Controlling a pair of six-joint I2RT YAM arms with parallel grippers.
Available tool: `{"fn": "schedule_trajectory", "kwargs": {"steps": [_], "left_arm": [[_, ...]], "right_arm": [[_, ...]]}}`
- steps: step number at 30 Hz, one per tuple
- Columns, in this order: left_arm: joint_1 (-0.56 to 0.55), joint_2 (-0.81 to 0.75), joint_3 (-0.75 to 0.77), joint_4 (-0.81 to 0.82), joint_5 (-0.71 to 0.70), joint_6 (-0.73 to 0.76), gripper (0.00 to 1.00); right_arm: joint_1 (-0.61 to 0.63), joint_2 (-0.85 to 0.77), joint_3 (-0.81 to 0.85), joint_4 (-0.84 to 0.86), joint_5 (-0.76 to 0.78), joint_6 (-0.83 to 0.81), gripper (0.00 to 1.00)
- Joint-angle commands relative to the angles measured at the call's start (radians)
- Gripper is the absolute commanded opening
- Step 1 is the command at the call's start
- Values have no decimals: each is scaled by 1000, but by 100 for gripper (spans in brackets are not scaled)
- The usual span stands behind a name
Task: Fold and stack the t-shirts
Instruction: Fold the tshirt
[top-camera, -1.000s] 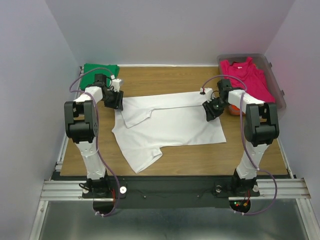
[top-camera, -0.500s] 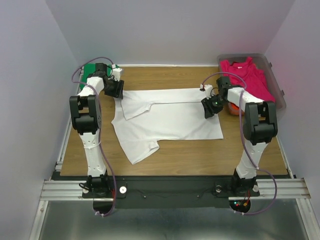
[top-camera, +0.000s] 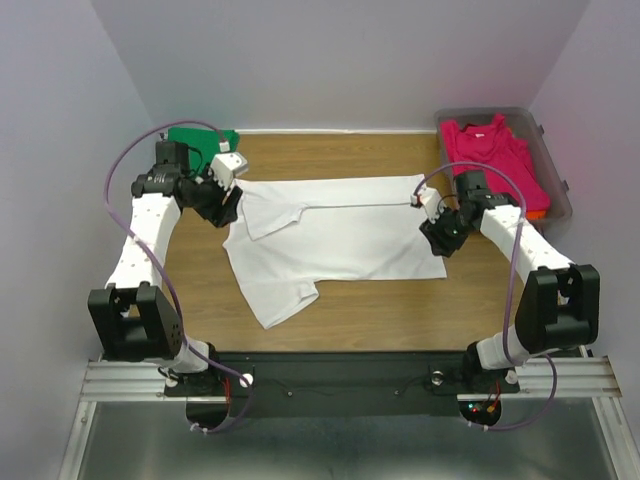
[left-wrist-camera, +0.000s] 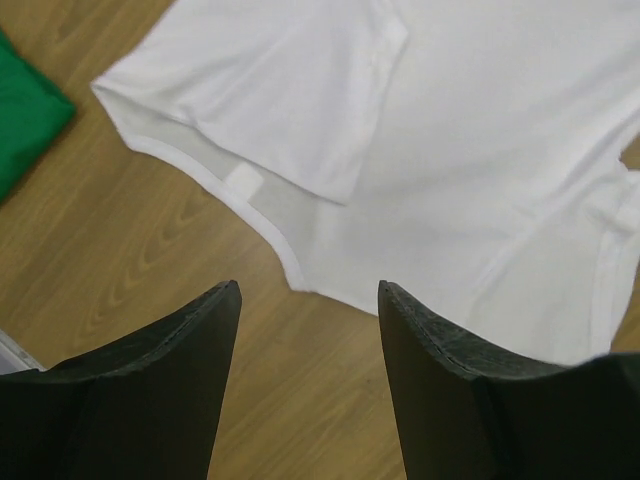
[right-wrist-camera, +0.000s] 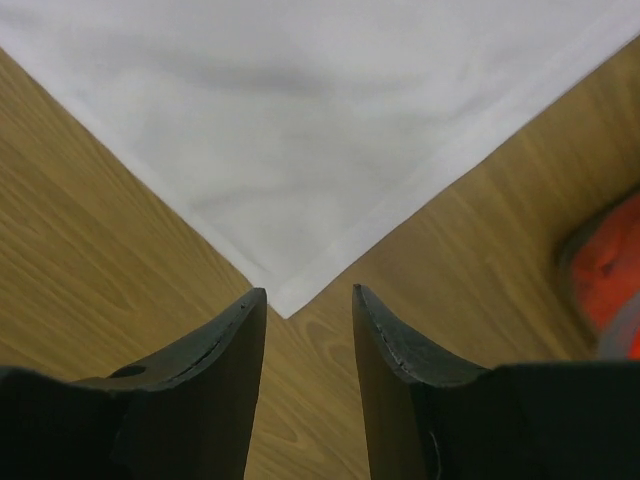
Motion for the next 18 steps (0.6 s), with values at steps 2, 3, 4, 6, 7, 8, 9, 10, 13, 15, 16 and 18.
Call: {"fn": "schedule_trajectory", "kwargs": {"steps": [2, 3, 4, 6, 7, 8, 9, 10, 13, 15, 16, 18], "left_arm": [[-8, -70, -192, -70, 7, 112, 68], [-10, -81, -230, -67, 9, 115, 68], [-11, -101, -249, -67, 9, 116, 68], [-19, -116, -289, -65, 7, 118, 68], [-20, -131, -300, -64, 4, 119, 68], [-22, -139, -309, -59, 3, 119, 68], [-26, -147, -319, -58, 3, 121, 68], [-29, -162, -338, -56, 0, 127, 69], [-40, -181, -376, -47, -17, 136, 69], [-40, -191, -405, -44, -20, 151, 69], [-68, -203, -418, -45, -26, 159, 69], [-94, -220, -445, -49, -34, 197, 69]], "right_arm": [[7, -16, -110, 26, 82, -99, 45], [13, -26, -150, 43, 90, -104, 45], [13, -29, -167, 58, 98, -115, 45], [16, -26, -205, 95, 110, -122, 45], [16, -21, -215, 106, 112, -124, 45], [18, -15, -221, 118, 116, -128, 45], [19, -10, -225, 121, 119, -130, 44], [18, -7, -238, 129, 119, -133, 44], [21, 13, -258, 157, 128, -142, 44], [21, 31, -267, 172, 131, -145, 44], [22, 37, -270, 176, 133, -145, 43], [25, 45, -287, 189, 141, -148, 40]]}}
